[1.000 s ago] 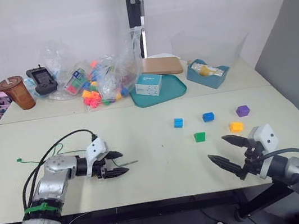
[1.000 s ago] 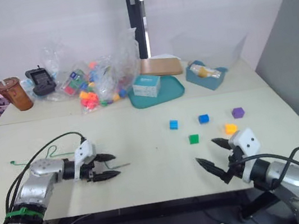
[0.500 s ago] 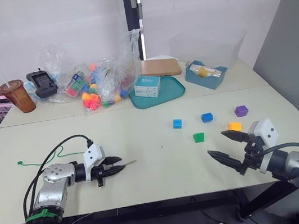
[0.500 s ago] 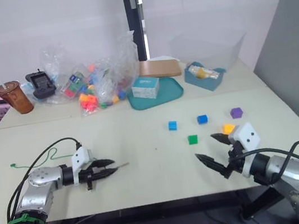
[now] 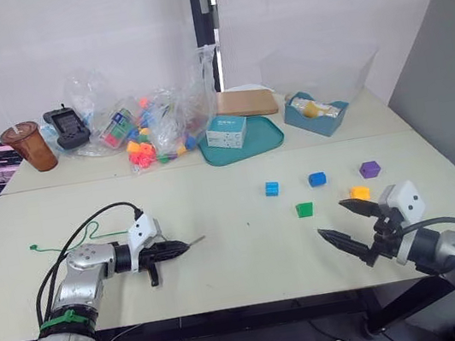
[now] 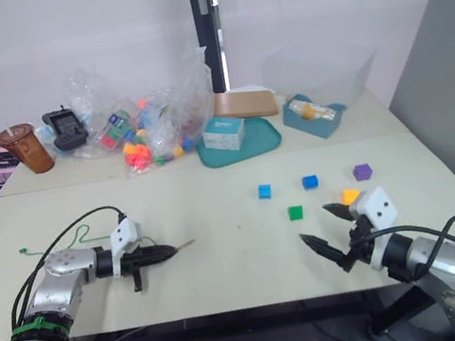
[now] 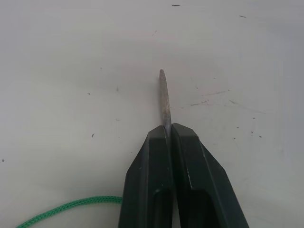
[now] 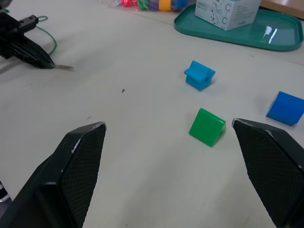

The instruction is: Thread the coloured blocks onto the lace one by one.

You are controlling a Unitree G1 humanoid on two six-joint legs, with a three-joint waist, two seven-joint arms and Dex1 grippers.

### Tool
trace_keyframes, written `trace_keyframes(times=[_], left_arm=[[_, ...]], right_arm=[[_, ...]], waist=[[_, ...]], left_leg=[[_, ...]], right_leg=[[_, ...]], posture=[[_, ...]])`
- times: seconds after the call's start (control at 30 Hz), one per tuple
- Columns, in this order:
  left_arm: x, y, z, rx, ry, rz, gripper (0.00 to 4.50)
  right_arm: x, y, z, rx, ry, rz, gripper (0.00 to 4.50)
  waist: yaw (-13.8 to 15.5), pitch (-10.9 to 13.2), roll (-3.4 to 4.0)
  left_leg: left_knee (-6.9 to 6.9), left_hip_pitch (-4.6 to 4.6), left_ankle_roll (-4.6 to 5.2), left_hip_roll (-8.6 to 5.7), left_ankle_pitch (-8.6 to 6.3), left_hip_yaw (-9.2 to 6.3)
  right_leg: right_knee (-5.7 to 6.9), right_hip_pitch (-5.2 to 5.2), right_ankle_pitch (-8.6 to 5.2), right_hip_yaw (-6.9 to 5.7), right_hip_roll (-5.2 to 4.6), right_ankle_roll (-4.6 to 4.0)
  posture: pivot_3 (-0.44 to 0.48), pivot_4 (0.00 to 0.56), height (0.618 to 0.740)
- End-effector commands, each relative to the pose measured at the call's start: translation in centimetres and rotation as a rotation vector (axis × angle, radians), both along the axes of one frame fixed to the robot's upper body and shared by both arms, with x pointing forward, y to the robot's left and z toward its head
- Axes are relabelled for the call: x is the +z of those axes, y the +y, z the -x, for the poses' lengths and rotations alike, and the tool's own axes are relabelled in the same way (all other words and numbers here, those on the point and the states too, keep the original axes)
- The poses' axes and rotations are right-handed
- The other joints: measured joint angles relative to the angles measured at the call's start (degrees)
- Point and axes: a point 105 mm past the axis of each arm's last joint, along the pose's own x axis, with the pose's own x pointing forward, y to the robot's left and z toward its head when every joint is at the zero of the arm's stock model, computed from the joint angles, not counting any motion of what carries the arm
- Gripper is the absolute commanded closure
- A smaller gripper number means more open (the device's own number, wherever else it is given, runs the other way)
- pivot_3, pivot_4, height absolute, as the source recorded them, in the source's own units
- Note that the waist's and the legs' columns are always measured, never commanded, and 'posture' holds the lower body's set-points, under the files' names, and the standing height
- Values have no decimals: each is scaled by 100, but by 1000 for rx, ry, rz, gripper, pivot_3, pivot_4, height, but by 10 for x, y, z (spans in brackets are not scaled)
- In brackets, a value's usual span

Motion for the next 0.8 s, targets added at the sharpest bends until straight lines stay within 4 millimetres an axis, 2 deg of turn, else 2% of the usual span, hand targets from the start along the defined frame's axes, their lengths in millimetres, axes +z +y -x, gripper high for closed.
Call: trace_keyframes(times=[0.03,0.17,0.27,0.37,0.47,0.53,0.67,0.8], left_arm=[[18,-2,1,-39,-12,-34,4438],[40,-5,19,-109,13,-49,4438],[49,-9,32,-133,34,-38,4438],[49,-14,40,-128,11,-51,4438],[46,-17,45,-115,8,-44,4438],[44,-19,47,-109,8,-43,4438],[37,-15,50,-90,3,-64,4438],[34,-14,53,-85,1,-72,4438]], right_arm=[[5,-24,-6,-145,-66,-2,0],[7,-61,-13,-372,-125,-71,0],[11,-78,-19,-480,-146,-117,0],[0,-107,-38,-630,-80,-69,0],[-3,-125,-60,-700,-41,-40,0],[-1,-131,-73,-699,-37,-17,0],[0,-127,-101,-642,3,-14,0],[2,-129,-119,-649,16,-18,0]], waist=[[-1,10,-17],[-7,21,-34],[-31,23,-30],[-73,25,-29],[-77,26,-29],[-77,33,-21],[-77,38,-20],[-77,42,-17]], left_leg=[[0,-3,0,0,0,0],[0,-35,0,4,0,-2],[-1,-38,0,4,0,0],[-2,-34,0,5,0,2],[-2,-31,0,5,0,1],[-3,-30,0,5,0,2],[-4,-34,0,5,0,4],[-5,-34,0,5,0,6]], right_leg=[[0,-3,0,1,0,0],[2,-34,0,-1,2,0],[-1,-37,0,1,1,0],[2,-35,0,2,0,-1],[4,-36,1,2,1,-2],[3,-36,1,5,1,-2],[0,-39,1,6,1,-2],[-3,-40,1,8,1,-2]], posture=[[0,150,740],[0,150,740],[0,150,740],[0,150,740],[0,150,740],[0,150,740],[0,150,740],[0,150,740]])
